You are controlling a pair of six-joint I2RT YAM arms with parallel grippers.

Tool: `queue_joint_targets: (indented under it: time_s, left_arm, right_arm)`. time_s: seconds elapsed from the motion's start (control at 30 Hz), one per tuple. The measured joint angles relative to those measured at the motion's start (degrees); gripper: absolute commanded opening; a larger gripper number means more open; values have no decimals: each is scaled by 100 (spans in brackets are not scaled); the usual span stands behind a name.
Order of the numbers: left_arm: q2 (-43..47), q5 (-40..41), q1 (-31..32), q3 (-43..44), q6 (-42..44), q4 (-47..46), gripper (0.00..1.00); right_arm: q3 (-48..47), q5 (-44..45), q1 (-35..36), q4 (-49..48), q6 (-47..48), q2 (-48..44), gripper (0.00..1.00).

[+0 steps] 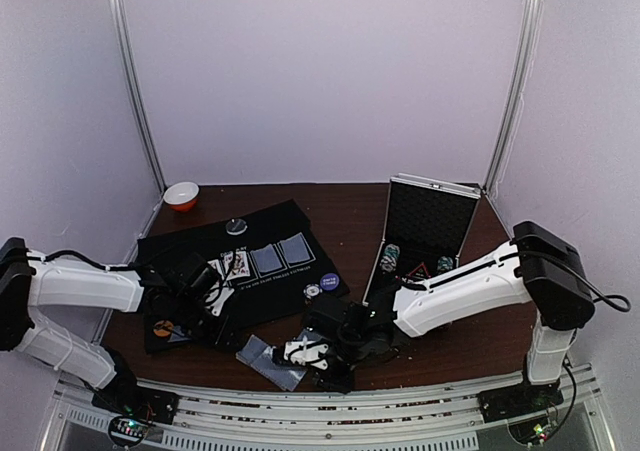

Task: Distribute texas hold em gaming equipment

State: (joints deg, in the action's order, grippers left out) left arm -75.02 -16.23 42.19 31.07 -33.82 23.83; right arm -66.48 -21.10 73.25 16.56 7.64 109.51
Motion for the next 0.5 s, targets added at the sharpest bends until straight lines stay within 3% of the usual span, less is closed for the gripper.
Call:
queue_joint_targets:
  time_s: [0.5]
  left_arm:
    - [-160,-136,20,17,131,-308,32]
  right_arm:
    - [-535,433,4,-391,-164,470,3]
